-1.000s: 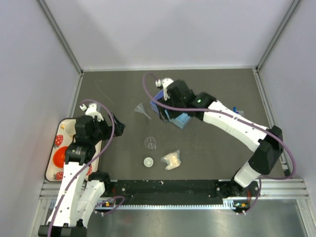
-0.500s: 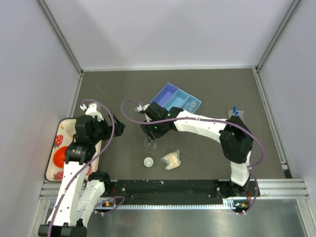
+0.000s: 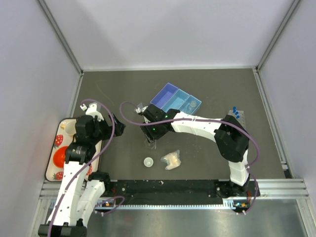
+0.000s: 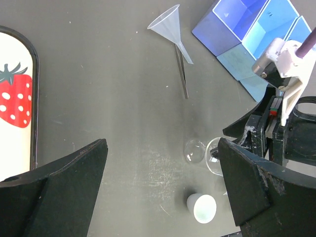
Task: Organize the chemistry lab equipment
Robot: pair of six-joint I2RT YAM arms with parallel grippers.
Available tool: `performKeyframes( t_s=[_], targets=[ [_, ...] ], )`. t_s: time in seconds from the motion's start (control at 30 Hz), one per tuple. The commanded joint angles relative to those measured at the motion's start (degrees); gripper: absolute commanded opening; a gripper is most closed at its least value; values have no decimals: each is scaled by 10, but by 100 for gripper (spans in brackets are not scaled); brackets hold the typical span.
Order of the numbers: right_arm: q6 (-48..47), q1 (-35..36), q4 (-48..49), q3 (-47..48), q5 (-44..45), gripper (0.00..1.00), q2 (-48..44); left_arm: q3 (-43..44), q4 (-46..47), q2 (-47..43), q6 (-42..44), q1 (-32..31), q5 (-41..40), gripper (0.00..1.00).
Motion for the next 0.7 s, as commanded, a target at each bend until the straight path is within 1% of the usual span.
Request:
performKeyframes(
  t_s=[0.0, 0.03, 0.1, 0.13, 0.3, 0.33, 0.37, 0.53, 0.67],
  targets=[
    [3, 9, 18, 0, -2, 49, 8, -2, 28, -5, 6, 2, 10, 99],
    [3, 9, 18, -1, 0, 43, 7, -2, 28, -4, 6, 2, 10, 99],
    [3, 9, 18, -3, 6, 34, 9, -2, 29, -3, 7, 2, 13, 99],
    [3, 9, 15, -3, 9, 27, 9, -2, 29, -2, 8, 2, 14, 99],
    [-4, 9, 6, 0, 14, 12, 11, -1, 30, -3, 8, 2, 16, 99],
    [-3, 9, 4, 3, 15, 4, 11, -1, 30, -3, 8, 2, 16, 99],
    [-5, 9, -4, 7, 18, 0, 10, -1, 30, -2, 8, 2, 15, 99],
    [-15, 10, -37, 46, 19, 0, -12, -2, 29, -3, 8, 3, 17, 99],
    [-40, 8, -84, 88, 54, 0, -44, -2, 30, -5, 8, 3, 18, 99]
  ],
)
